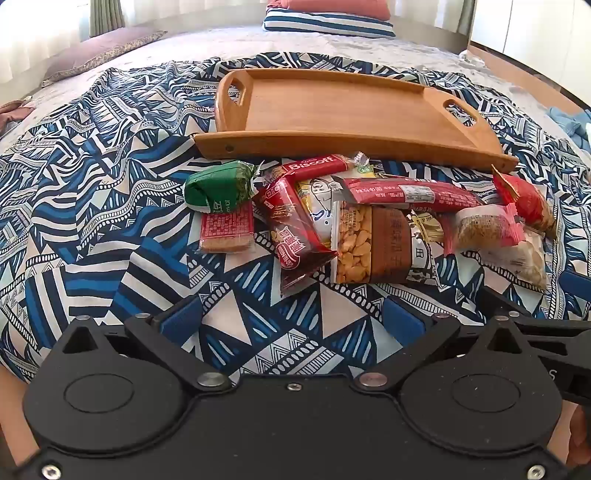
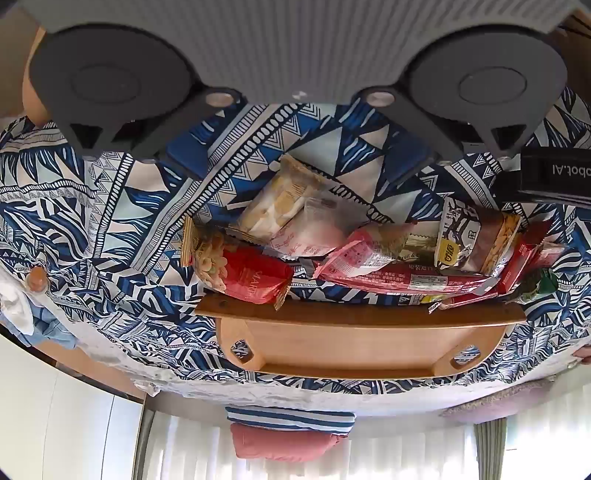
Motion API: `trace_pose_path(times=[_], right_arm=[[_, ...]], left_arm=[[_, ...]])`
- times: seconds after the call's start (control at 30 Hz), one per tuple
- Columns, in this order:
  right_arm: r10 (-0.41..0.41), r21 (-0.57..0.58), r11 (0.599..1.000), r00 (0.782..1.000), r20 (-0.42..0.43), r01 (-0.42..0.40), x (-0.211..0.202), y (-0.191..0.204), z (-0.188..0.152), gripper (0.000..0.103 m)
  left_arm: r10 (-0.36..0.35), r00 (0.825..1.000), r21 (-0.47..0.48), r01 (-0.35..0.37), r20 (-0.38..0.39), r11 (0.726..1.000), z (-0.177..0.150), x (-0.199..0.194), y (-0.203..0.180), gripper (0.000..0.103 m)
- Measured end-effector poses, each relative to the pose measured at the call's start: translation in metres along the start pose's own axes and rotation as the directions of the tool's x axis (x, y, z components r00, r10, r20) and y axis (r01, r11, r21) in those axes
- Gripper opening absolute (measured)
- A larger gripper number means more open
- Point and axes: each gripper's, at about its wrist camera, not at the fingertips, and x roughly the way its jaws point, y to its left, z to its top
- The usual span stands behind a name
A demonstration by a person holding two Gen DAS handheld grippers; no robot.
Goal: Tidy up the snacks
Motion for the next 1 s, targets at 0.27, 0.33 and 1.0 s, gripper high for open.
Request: trace_pose_path(times=[0.27, 0.33, 1.0], right_arm=[[-0.002, -0.002, 1.000, 1.000, -0.002, 0.002, 0.0000, 0.0002, 0.0004, 0.103], [-0.002, -0.002, 1.000, 1.000, -0.002, 0.002, -0.0001, 0.0001, 0.0004, 0.103], [-0.003, -0.004, 1.000, 1.000, -0.003, 0.003, -0.0003, 0.0003, 0.0009, 0.103]], left_arm=[[-0.002, 1.000, -0.002, 0.002, -0.006, 1.000, 0.0004, 0.0003, 0.0003, 0.103], [-0.002, 1.000, -0.003, 0.002, -0.007, 1.000, 0.0004, 0.0003, 0.0004, 0.103], [0.000, 1.000, 0.000, 0.000, -0.005, 1.000, 0.0003, 0.0002, 0.0001, 0.103]])
